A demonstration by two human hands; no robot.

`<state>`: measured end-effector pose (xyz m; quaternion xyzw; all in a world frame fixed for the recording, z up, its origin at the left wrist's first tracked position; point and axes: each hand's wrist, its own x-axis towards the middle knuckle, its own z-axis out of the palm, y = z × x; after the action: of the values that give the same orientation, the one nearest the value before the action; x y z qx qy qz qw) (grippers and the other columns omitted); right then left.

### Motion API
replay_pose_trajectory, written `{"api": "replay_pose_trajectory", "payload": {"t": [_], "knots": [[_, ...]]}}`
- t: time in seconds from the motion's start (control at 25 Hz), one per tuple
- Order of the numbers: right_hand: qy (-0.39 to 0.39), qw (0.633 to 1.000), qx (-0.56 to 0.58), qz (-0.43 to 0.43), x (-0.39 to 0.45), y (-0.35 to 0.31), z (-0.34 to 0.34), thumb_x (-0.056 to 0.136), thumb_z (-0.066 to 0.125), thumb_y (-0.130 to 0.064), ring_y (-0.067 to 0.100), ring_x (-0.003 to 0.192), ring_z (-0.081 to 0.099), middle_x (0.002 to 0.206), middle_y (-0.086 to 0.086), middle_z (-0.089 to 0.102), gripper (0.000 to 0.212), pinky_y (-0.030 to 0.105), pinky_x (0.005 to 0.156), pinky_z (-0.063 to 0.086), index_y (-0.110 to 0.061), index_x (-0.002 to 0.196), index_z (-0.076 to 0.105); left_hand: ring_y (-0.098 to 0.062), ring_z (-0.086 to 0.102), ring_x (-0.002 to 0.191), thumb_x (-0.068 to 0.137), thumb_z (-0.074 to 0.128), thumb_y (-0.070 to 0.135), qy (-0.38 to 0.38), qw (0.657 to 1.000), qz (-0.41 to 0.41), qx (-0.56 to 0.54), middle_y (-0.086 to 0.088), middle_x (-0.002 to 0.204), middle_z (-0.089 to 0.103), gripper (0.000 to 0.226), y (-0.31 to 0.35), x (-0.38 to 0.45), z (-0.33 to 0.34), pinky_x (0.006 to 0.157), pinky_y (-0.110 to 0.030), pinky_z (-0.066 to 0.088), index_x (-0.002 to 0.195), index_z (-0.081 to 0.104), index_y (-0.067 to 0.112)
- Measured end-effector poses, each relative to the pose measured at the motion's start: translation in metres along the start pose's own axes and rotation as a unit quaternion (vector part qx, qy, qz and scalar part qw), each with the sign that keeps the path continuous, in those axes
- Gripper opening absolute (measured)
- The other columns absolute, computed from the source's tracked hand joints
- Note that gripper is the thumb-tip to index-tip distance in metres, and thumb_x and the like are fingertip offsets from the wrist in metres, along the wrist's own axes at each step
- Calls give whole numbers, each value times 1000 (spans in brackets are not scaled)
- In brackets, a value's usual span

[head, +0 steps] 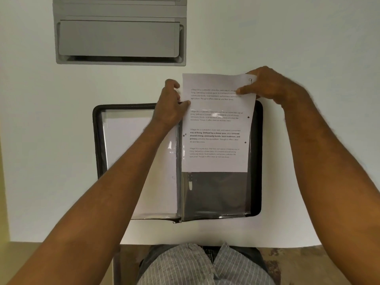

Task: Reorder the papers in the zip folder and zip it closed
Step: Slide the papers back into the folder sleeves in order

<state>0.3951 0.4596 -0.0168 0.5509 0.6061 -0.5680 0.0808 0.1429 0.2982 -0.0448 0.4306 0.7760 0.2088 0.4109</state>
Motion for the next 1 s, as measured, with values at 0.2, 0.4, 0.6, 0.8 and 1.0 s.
{"api": "replay_pose_trajectory", "payload": {"t": [0.2, 0.4, 0.6, 0.8, 1.0], "knots": [[62, 995, -3, -74, 5, -13, -3, 95, 73, -18, 19, 98, 70, 113, 8, 72, 19, 32, 83, 59, -18, 114, 73, -23, 56, 99, 90, 75, 17, -17, 986, 108, 127, -11, 122, 43, 30, -9, -18, 15, 90, -38, 54, 116, 63, 9], [57, 970, -225, -69, 16, -29, 2, 93, 68, -19, 17, 104, 58, 120, 2, 65, 25, 28, 85, 46, -22, 118, 70, -26, 55, 101, 90, 73, 11, 8, 982, 115, 150, -11, 115, 43, 10, -3, -13, 18, 84, -44, 57, 96, 67, 5], [81, 964, -233, -101, 12, -34, 22, 100, 55, -29, 23, 108, 63, 122, 0, 66, 26, 42, 97, 51, -27, 123, 67, -34, 43, 122, 85, 79, 25, 51, 962, 125, 236, -14, 141, 43, 27, -4, -18, 27, 89, -46, 50, 108, 66, 17], [25, 960, -263, -96, 15, -27, 19, 103, 53, -22, 17, 104, 57, 119, 0, 63, 24, 33, 87, 44, -23, 121, 69, -30, 23, 136, 83, 74, 21, 99, 942, 139, 290, -10, 155, 37, 8, -3, -14, 31, 98, -42, 17, 86, 67, 25], [-17, 959, -264, -98, 14, -28, 4, 103, 58, -17, 18, 103, 57, 115, 3, 65, 22, 29, 85, 41, -16, 122, 69, -28, 42, 123, 88, 72, 32, 46, 944, 178, 275, -4, 136, 49, 31, 6, -19, 34, 90, -39, 22, 117, 65, 25]]}}
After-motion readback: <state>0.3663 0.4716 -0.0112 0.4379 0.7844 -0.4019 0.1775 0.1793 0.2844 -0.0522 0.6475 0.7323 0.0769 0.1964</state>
